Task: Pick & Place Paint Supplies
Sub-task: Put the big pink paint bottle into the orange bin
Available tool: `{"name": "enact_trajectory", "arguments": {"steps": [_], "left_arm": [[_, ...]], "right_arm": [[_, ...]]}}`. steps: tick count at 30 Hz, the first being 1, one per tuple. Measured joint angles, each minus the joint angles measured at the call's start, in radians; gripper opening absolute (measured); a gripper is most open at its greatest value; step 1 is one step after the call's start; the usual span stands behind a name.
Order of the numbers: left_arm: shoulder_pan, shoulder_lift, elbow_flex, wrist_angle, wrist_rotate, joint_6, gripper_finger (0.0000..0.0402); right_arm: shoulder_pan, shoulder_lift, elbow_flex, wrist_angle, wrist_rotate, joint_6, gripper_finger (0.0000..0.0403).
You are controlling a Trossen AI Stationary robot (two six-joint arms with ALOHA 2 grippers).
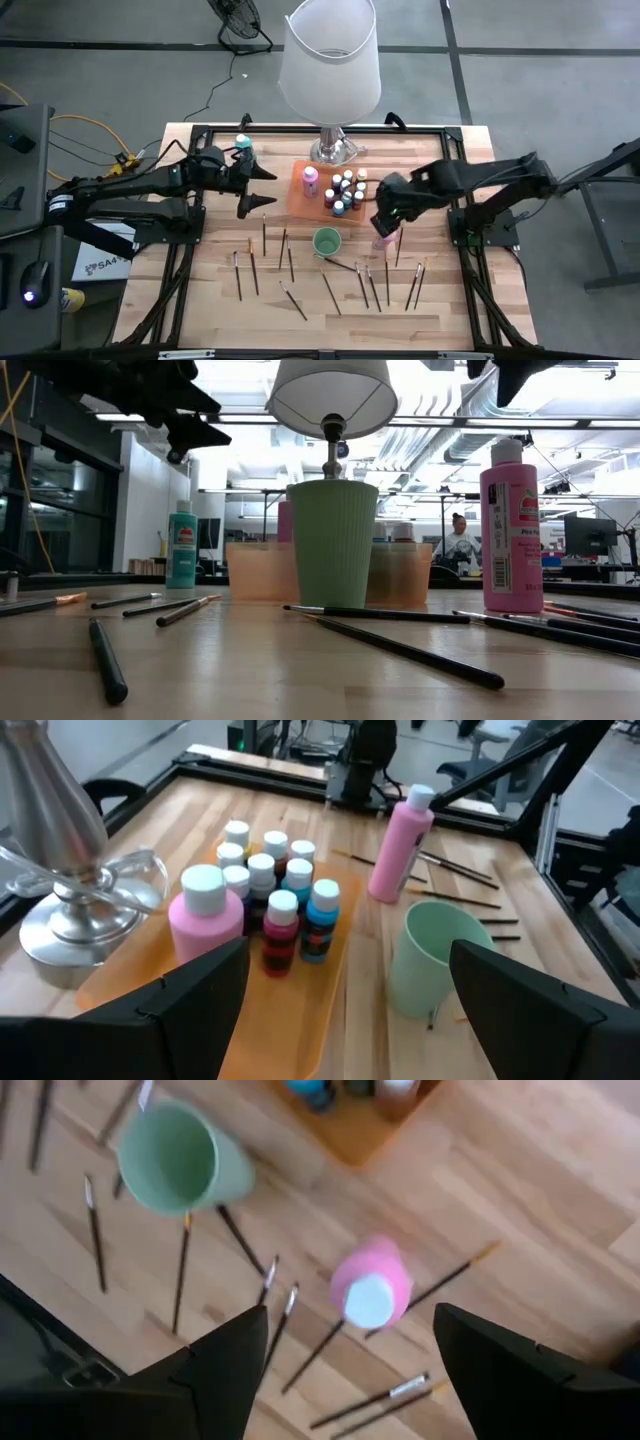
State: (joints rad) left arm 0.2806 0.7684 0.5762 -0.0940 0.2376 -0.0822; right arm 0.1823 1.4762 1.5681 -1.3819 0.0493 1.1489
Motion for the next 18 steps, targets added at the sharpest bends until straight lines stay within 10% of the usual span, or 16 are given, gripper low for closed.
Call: {"name": "enact_trajectory", "arguments": {"steps": [18], "left_arm": [[0.000, -0.008, 0.000, -0.031, 0.054, -0.005, 0.0338]], "right_arm": [[0.031, 0.069, 0.000, -0.071, -0.045, 0.389, 0.0252]]}}
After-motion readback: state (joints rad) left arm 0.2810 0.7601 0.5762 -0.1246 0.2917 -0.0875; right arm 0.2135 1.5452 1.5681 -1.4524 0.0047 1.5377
